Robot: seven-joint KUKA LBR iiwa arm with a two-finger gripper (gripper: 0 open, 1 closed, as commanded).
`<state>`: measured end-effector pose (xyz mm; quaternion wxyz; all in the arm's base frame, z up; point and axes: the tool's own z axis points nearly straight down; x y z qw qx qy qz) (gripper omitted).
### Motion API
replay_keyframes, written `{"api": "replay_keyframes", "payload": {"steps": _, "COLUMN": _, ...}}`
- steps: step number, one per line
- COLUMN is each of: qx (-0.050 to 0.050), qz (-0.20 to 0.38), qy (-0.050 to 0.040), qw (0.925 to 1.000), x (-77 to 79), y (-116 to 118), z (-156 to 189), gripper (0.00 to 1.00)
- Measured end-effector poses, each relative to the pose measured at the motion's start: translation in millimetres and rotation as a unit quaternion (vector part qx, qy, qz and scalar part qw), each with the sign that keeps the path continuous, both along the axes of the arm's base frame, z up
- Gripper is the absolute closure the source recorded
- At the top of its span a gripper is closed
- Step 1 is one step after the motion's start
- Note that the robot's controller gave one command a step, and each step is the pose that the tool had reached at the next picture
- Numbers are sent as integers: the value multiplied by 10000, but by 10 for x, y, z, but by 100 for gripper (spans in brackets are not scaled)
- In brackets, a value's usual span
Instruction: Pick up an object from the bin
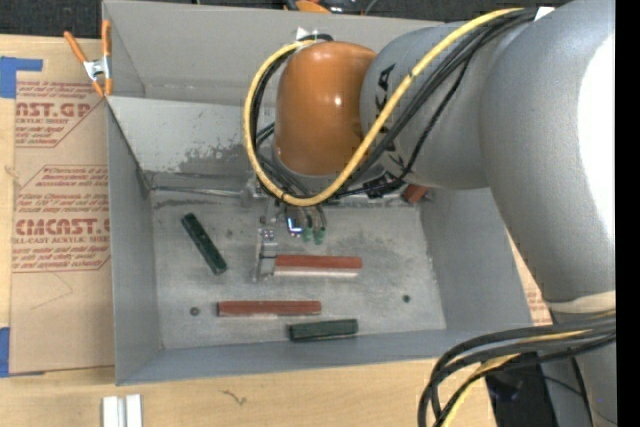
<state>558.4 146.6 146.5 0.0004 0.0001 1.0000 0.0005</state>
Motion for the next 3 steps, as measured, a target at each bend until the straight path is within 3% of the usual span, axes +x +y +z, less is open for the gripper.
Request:
{"api": "replay_keyframes", "payload": {"steps": 1, "qx": -11, "qz": 374, "qy": 37, "qw": 9993, "x": -755, "y": -485, "z": -692, "gripper": 0}}
{"api": "replay_keyframes", "payload": {"steps": 2, "qx": -3, "qz": 387, "qy": 9, "qw": 9992, "x": -721, "y": -461, "z": -657, "gripper": 100}}
{"api": "replay_keyframes", "payload": {"steps": 3, "qx": 6, "qz": 122, "qy": -47, "qw": 9999, "x": -425, "y": -375, "z": 1114, "gripper": 100}}
